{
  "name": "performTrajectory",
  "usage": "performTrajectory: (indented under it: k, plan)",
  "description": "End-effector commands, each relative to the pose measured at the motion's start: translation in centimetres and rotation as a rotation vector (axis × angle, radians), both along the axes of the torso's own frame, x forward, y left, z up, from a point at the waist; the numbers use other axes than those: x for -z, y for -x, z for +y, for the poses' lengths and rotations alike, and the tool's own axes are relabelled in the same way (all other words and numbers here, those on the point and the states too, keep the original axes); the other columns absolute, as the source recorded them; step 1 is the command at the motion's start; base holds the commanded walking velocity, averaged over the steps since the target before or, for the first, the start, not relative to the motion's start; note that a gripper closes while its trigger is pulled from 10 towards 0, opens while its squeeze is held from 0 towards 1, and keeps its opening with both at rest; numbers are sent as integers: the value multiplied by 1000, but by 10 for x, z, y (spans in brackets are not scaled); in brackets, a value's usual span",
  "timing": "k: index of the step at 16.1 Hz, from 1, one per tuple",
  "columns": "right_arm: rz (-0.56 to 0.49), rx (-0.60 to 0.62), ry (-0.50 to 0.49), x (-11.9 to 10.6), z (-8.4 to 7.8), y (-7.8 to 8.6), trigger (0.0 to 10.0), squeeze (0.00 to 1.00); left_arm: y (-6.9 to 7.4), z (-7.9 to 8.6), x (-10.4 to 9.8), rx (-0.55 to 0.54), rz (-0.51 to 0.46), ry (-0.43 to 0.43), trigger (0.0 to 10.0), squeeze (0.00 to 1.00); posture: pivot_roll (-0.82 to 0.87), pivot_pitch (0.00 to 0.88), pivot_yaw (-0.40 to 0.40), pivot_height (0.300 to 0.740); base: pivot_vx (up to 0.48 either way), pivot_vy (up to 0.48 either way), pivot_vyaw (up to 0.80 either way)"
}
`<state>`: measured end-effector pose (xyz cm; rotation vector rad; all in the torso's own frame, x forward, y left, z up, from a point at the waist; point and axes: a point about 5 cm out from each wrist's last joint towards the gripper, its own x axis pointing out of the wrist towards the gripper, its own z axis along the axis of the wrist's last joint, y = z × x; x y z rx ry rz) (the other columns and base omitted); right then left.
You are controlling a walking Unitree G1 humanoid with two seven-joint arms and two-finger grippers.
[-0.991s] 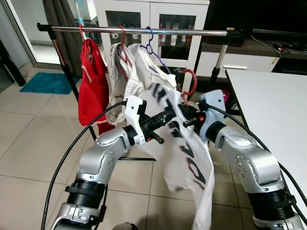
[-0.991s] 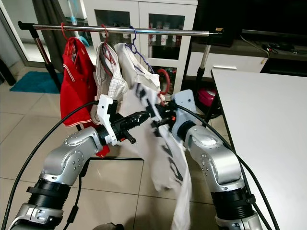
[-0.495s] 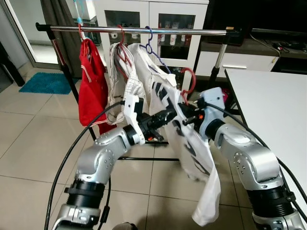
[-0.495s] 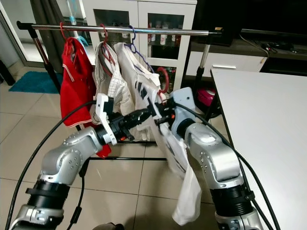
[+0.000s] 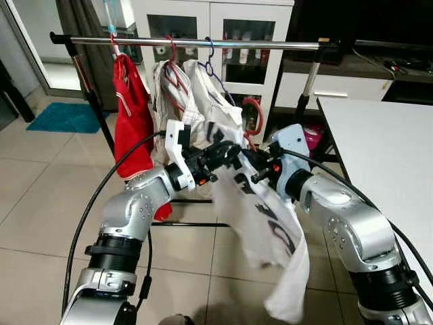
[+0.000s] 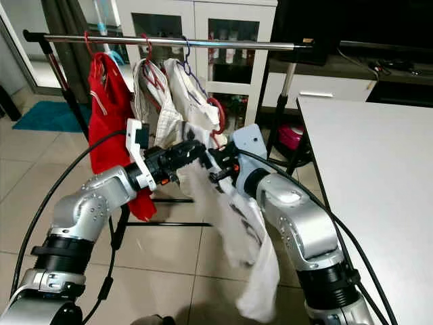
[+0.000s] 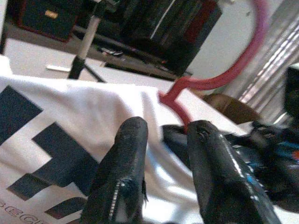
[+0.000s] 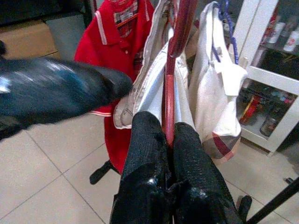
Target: Hang hanger
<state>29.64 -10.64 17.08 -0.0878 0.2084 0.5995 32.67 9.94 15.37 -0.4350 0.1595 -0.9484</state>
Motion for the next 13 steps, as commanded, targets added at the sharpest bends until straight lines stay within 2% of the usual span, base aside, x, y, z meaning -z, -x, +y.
performTrajectory:
  k: [1, 2, 4, 6, 7, 8, 9, 10, 13]
  plan:
    - [-44, -37, -3, -12, 4, 2, 10000, 0, -3, -3, -1, 11, -21, -59, 10000, 486, -50, 0, 43, 740, 0, 0, 0]
    - [-46, -51, -2, -13, 5, 4, 10000, 0, -4, -4, 2, 19, -20, -85, 10000, 0, -50, 0, 43, 740, 0, 0, 0]
    - [-51, -70, -2, -15, 7, 5, 10000, 0, -6, -8, 6, 27, -45, -129, 10000, 0, -52, 0, 42, 740, 0, 0, 0]
    - [-54, -84, -1, -15, 9, 7, 10000, 0, -9, -9, 5, 17, -65, -130, 10000, 0, -54, 0, 43, 740, 0, 0, 0]
    - [-55, -89, 0, -16, 10, 7, 10000, 0, -11, -9, 4, 7, -86, -122, 7725, 0, -54, 0, 43, 740, 0, 0, 0]
    - [-55, -94, 1, -16, 11, 8, 10000, 0, -12, -9, 4, 3, -96, -112, 3608, 0, -53, 0, 42, 740, 0, 0, 0]
    - [-55, -97, 2, -16, 11, 8, 10000, 0, -12, -9, 3, 1, -100, -106, 353, 0, -53, 0, 42, 740, 0, 0, 0]
    - [-55, -99, 2, -16, 11, 8, 10000, 0, -13, -9, 3, 0, -103, -99, 0, 0, -52, 0, 42, 740, 0, 0, 0]
    - [-54, -99, 2, -15, 11, 8, 10000, 0, -14, -9, 3, -7, -101, -78, 0, 0, -53, 0, 45, 740, 0, 0, 0]
